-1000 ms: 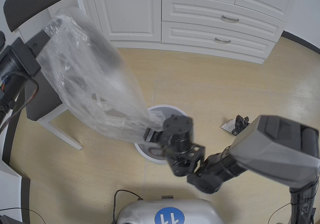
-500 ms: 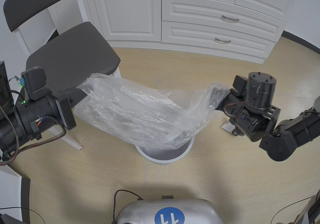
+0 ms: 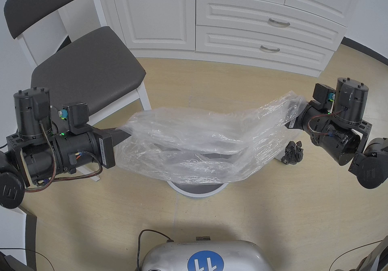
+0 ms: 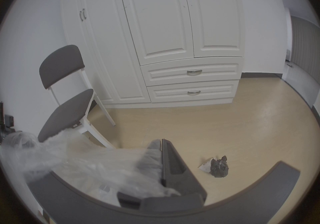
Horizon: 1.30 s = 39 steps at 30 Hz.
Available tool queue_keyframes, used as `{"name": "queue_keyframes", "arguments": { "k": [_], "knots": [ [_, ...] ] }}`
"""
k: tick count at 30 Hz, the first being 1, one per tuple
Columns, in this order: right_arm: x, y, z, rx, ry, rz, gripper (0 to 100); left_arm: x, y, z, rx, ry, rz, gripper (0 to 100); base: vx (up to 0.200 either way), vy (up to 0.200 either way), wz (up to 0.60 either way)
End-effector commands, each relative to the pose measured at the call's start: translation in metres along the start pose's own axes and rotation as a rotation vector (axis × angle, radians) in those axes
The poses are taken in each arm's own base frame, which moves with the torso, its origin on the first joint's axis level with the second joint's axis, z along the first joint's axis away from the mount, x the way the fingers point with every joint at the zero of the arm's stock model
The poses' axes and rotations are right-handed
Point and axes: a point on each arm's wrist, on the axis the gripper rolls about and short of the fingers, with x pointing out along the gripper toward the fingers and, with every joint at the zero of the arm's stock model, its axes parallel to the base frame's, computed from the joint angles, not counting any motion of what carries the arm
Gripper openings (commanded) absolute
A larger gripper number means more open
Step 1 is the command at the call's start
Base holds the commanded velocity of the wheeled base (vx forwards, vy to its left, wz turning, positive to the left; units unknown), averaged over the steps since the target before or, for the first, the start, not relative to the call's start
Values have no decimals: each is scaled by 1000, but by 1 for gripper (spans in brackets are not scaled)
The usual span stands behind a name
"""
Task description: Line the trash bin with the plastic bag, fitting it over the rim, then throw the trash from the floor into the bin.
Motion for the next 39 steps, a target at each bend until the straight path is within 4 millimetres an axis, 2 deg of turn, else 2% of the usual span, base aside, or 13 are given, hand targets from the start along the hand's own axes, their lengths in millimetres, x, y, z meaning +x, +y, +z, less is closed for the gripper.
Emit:
{"name": "queue_keyframes", "arguments": {
  "k": [1,8,20,26,34,35,36,37,39],
  "knots": [
    [-10,-12,-1,-64,14,-24,0,18,23,-11,-38,62,17,0,0,0,0],
    [-22,-23,-16,-197,72,-39,0,28,43,-17,-59,72,23,0,0,0,0],
    [-37,-41,-24,-327,110,-51,0,44,66,-26,-80,80,64,0,0,0,0],
    [-36,-38,-26,-328,111,-37,0,39,68,-25,-89,78,-15,0,0,0,0],
    [-41,-29,-22,-310,85,1,0,39,68,-27,-94,84,-16,0,0,0,0],
    [-41,-29,-22,-310,85,1,0,39,68,-27,-94,84,-16,100,0,0,0],
    [-41,-29,-22,-310,85,1,0,39,68,-27,-94,84,-16,100,0,0,0],
    [-49,-15,-16,-253,59,56,0,42,68,-29,-95,93,-17,100,0,0,0],
    [-51,-9,-13,-229,48,73,0,42,68,-30,-96,94,-17,100,0,0,0]
  ]
}}
